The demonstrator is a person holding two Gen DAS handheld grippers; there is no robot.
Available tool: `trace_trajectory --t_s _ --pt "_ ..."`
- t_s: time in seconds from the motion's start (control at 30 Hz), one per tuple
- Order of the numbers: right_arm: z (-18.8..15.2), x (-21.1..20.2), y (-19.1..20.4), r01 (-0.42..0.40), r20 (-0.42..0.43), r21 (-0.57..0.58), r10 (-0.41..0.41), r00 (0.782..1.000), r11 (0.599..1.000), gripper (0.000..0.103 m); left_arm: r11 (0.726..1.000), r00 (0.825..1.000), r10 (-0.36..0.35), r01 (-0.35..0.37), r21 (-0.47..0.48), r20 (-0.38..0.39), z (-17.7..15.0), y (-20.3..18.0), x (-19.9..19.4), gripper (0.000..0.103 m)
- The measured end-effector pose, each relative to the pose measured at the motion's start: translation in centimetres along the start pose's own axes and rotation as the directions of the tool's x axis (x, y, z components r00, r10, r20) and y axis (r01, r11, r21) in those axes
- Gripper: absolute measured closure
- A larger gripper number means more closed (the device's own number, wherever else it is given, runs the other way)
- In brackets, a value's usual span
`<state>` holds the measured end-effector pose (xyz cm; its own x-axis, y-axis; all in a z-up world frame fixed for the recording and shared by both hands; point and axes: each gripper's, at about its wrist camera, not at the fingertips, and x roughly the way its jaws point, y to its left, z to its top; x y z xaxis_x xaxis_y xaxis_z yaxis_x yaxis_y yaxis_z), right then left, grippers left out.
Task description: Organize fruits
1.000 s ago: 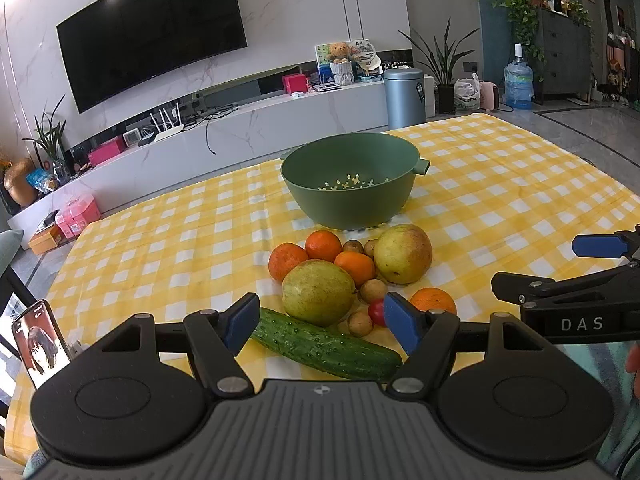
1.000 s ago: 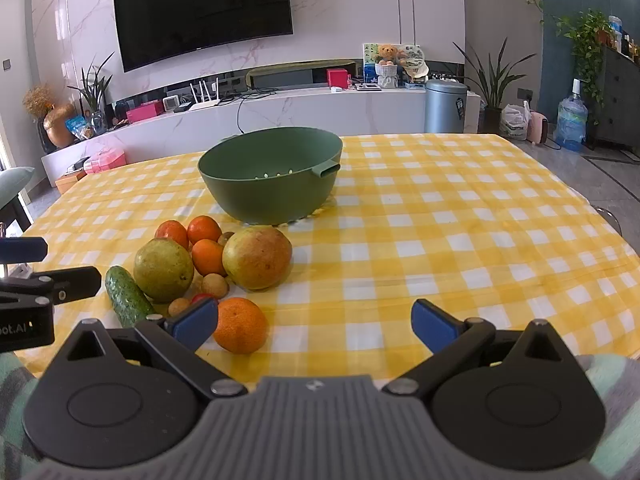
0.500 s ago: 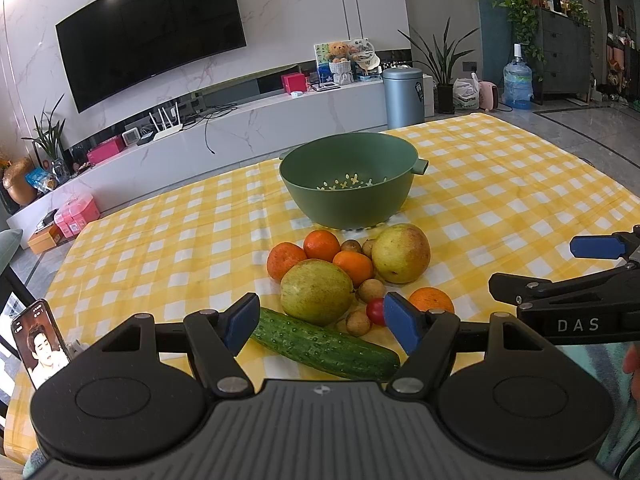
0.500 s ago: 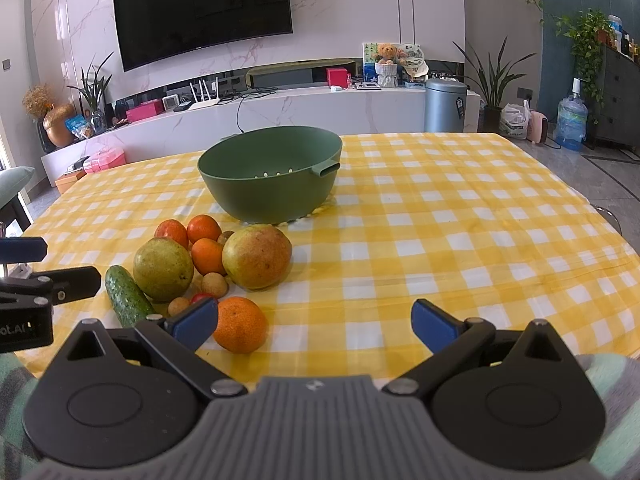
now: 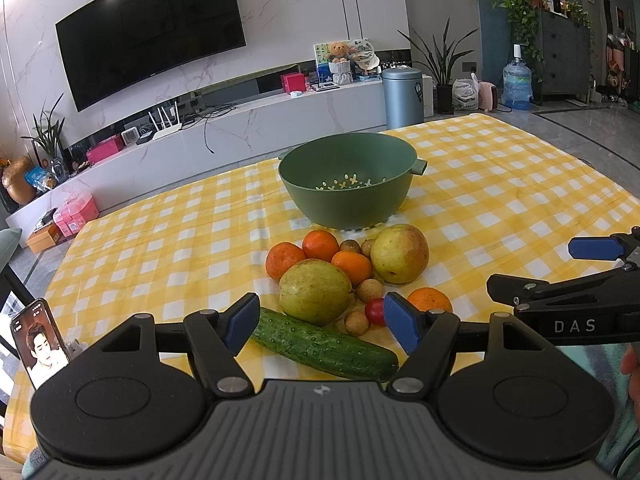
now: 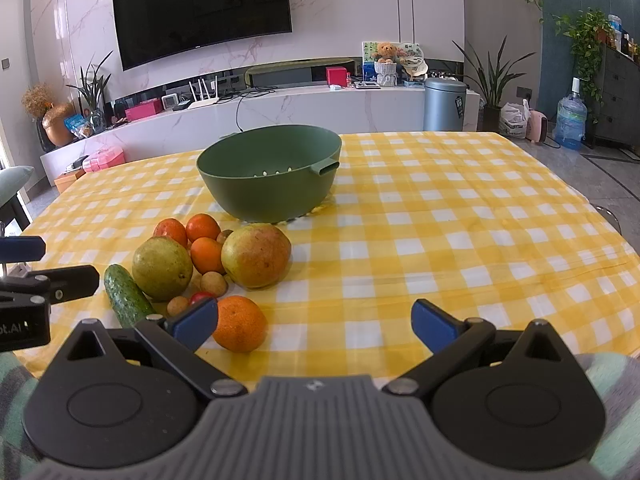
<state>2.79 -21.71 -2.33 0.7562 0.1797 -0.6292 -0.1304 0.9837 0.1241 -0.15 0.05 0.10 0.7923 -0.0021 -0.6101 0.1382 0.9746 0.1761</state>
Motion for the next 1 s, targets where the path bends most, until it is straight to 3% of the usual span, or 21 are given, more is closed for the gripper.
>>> trace_trajectory --t_s 0.4,0.57,0.73,1.0 --pt "0.0 0.0 0.0 0.000 -0.001 0.000 0.000 1.000 1.000 0.004 1.000 1.000 -0.009 0.009 -0.003 0.002 0.0 -0.1 -0.1 0.020" --pt "-0.1 0.1 -0.3 -0.008 0.010 0.004 0.008 1.000 1.000 0.004 0.998 0.999 -0.051 0.050 -0.044 -0.016 0.8 0.5 0.1 0.027" --pt "0.1 0.5 -0.7 -0.082 -0.006 0.017 0.082 0.997 0.996 0.004 0.991 0.992 -0.116 0.113 -0.076 -0.043 2.2 2.0 0.9 0.030" --pt "1.7 2.1 0.8 -0.107 -0.015 -0.051 0.106 0.994 0.993 0.004 0.978 0.970 -0.203 0.194 -0.077 -0.133 3.6 3.3 4.5 0.036"
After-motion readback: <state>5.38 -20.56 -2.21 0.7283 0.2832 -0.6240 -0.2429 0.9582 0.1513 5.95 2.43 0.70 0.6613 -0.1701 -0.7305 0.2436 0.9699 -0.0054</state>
